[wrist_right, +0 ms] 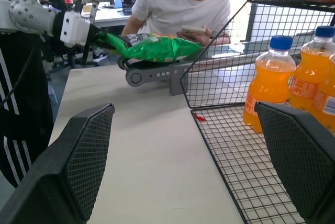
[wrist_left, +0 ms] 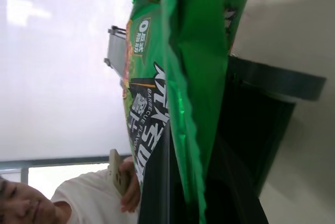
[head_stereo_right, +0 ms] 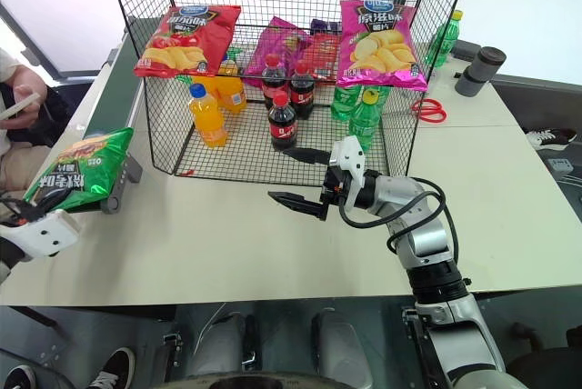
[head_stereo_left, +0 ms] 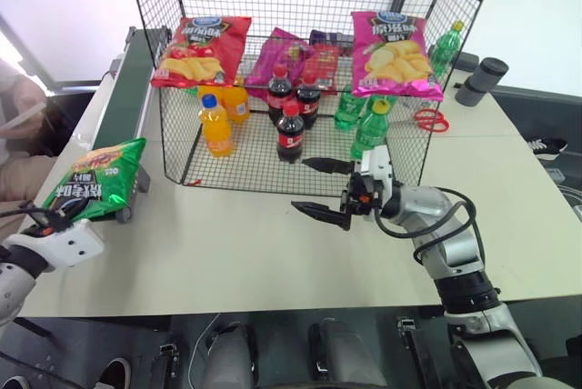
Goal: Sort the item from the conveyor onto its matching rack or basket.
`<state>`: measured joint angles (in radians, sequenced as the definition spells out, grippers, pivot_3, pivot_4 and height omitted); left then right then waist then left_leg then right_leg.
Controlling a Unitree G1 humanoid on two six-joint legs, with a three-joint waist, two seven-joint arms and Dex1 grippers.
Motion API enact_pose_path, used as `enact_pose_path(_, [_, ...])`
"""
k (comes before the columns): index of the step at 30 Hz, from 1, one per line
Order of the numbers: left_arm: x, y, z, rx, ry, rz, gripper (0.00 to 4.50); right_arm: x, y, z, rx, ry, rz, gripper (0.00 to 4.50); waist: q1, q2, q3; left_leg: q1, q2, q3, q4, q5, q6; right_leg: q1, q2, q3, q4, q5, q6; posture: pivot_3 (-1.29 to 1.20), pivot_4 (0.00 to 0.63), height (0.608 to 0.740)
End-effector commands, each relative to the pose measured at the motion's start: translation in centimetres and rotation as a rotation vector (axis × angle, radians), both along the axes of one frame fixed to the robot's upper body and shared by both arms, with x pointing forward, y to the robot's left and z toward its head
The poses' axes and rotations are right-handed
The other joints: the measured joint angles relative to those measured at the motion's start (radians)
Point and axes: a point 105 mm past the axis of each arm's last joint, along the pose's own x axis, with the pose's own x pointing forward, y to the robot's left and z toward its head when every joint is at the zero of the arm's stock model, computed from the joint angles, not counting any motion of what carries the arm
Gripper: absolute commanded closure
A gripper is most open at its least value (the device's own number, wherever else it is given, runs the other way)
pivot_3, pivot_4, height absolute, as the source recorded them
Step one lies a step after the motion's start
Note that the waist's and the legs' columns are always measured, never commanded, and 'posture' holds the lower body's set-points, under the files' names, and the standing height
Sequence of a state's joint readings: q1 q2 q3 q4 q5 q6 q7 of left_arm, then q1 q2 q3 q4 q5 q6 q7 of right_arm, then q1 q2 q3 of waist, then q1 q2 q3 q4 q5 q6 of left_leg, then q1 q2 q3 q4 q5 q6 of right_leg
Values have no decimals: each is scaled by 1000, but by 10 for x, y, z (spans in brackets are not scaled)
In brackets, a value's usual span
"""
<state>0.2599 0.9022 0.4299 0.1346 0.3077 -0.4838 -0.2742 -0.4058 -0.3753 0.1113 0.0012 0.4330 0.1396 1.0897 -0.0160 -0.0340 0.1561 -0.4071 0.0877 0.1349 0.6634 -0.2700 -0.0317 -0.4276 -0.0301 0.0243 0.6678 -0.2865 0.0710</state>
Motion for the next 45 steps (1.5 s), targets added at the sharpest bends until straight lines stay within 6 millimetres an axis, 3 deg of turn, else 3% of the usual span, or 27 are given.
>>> enact_pose_path(1, [-3, -7, 63, -256, -251, -60, 4404, 1, -3, 9, 5, -52, -9, 0, 0, 0, 0, 0, 0, 0, 0, 0, 0, 0, 0, 0, 0, 0, 0, 0, 150, 740])
enact_pose_path(4, [-18, -28, 81, -501, -230, -252, 4404, 3, -6, 9, -4, -59, -17, 0, 0, 0, 0, 0, 0, 0, 0, 0, 0, 0, 0, 0, 0, 0, 0, 0, 150, 740])
enact_pose_path(8, [-29, -35, 82, -825, -74, -339, 4404, 7, -11, 11, -22, -63, -19, 0, -6, 1, 0, 1, 0, 0, 0, 0, 0, 0, 0, 0, 1, 0, 0, 0, 150, 740])
enact_pose_path(14, [-43, -75, 73, -1264, 321, -555, 4404, 12, -19, 10, -41, -37, -1, 0, 0, 1, 0, 1, 0, -1, 1, 0, 0, 1, 1, 0, 1, 0, 0, 0, 150, 740])
enact_pose_path(17, [-44, -104, 53, -1452, 537, -657, 4404, 2, -28, 5, -40, 124, 46, 0, 3, 1, 0, 1, 0, -2, 1, 0, -1, 1, 1, 0, 1, 0, 0, 0, 150, 740])
enact_pose_path(20, [-46, -139, 29, -1515, 750, -773, 4404, -16, -45, -7, -84, 310, 98, 0, 8, 4, 0, 1, -2, -2, 1, 0, 0, 3, 0, 0, 0, 0, 0, 0, 150, 740])
enact_pose_path(24, [-35, -167, 28, -1530, 917, -942, 4404, -33, -65, 9, 11, 480, 118, 0, 4, 3, 0, 1, -2, -4, 2, 0, 0, 3, 2, 0, -1, 0, -1, 0, 150, 740])
enact_pose_path(29, [-28, -198, 26, -1531, 1112, -1095, 4404, -45, -72, 3, -20, 555, 95, 0, -6, 4, -1, 2, -1, -5, 1, 1, -1, 4, 3, 1, -1, 0, 0, 0, 150, 740])
enact_pose_path(35, [-5, -209, 38, -1508, 1160, -1192, 4404, -50, -61, -4, -52, 559, 59, 0, 3, 4, -1, 0, -2, -7, 2, 1, -1, 3, 4, 1, -1, 0, 0, 0, 150, 740])
enact_pose_path(39, [2, -215, 45, -1499, 1176, -1241, 4404, -51, -51, 6, 19, 578, 100, 0, 2, 3, -1, 0, -2, -7, 2, 1, -1, 3, 4, 1, -1, 0, 0, 0, 150, 740])
enact_pose_path(45, [17, -209, 61, -1588, 1138, -1278, 4404, -45, -29, 6, 25, 588, 113, 0, 1, 3, -1, 0, -2, -7, 2, 1, 0, 3, 4, 1, -1, 0, 0, 0, 150, 740])
